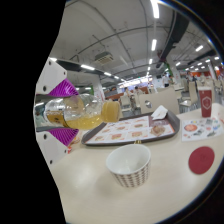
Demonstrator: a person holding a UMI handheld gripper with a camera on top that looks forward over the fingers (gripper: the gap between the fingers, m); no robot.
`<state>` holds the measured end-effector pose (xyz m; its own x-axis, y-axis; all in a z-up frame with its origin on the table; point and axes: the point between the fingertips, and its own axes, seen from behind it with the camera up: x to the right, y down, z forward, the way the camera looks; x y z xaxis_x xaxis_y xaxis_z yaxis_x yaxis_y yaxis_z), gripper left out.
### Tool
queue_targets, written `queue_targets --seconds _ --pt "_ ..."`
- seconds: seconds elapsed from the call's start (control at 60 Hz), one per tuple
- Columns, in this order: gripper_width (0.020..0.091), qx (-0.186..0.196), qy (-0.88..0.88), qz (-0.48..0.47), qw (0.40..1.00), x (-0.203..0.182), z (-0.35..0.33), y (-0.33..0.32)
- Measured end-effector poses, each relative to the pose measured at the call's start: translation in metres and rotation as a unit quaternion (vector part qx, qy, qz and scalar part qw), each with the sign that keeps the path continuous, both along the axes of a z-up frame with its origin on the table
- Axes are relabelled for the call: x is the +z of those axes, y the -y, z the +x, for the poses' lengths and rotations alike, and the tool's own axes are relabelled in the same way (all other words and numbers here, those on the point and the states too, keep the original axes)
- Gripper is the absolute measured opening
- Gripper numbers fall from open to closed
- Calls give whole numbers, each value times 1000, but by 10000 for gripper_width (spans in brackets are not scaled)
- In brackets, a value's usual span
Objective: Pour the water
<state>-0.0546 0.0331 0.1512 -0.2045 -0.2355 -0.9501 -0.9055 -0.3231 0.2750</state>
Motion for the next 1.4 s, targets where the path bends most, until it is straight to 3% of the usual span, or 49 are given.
queue_targets --seconds 0.167,0.367,0.5,0.583,0.717,0.933,1.067,1.167,1.35,1.4 --pt "361 38 221 59 973 47 27 0" --pt "360 24 505 126 853 113 111 2" --pt "360 5 645 125 754 116 174 2" --pt "363 4 713 110 693 89 217 -5" --pt "364 34 767 86 634 29 248 -1" --pt "364 73 787 44 610 -64 283 2" --pt "375 80 783 23 616 -97 298 12" --pt "374 63 777 40 626 -95 299 12" --pt "515 71 773 19 630 -99 301 16" --pt "679 86 769 11 634 -101 298 19"
